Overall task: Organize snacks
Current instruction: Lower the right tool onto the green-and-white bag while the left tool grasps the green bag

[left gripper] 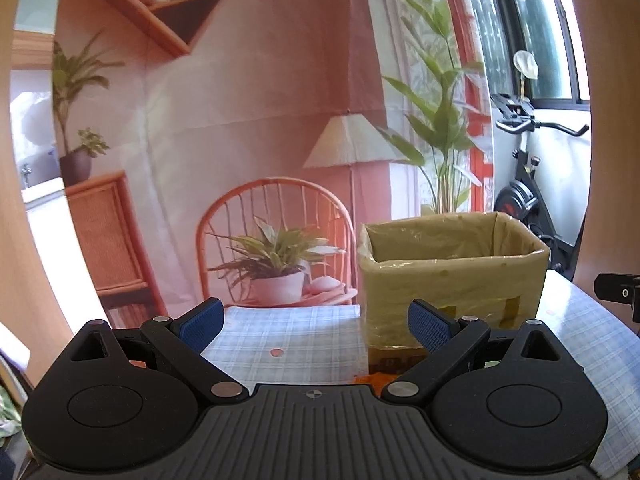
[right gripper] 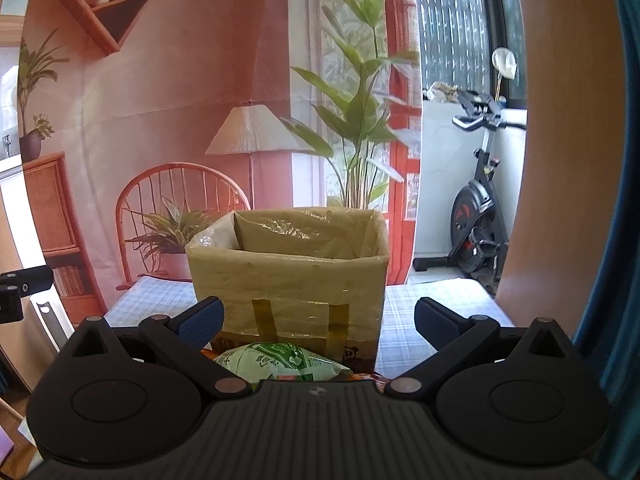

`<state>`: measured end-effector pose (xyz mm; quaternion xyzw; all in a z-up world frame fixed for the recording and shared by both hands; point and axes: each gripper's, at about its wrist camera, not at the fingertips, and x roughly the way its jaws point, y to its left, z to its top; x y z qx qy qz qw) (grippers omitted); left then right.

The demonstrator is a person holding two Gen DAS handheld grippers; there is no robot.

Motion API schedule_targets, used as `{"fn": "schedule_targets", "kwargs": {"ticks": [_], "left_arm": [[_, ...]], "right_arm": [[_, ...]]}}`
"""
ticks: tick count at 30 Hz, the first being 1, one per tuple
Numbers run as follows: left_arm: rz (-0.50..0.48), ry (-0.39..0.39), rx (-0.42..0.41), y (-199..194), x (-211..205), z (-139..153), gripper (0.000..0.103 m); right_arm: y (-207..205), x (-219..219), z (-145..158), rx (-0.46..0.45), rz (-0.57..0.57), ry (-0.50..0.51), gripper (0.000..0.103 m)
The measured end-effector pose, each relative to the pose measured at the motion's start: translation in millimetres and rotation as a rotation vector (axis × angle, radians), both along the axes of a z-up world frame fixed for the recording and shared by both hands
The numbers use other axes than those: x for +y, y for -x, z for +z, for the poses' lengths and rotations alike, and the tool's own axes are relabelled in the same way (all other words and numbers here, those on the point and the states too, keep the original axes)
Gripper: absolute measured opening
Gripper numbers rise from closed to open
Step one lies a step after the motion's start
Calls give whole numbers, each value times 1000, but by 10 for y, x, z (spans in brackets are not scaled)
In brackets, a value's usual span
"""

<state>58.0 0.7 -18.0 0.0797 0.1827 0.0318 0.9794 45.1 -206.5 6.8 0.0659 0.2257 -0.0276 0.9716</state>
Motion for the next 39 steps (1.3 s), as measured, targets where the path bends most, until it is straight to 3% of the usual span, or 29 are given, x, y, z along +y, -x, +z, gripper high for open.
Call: {"fn": "schedule_targets", "kwargs": {"ticks": [17, 24, 28, 39], "left_arm": [[-89, 102, 131, -859, 173, -646, 99], [-126, 220, 191, -1128, 345, -906, 93], [-142, 235, 210, -1271, 381, -1025, 92], [-303, 320, 305, -1631, 219, -1281, 90]], "right_arm": [[-840, -65, -807, 149, 73, -91, 103], [-1131, 73, -1040, 196, 115, -118, 103], [-1287, 103, -1155, 220, 122, -134, 102], [-1427, 28, -1395, 310, 146, -196, 97]]}}
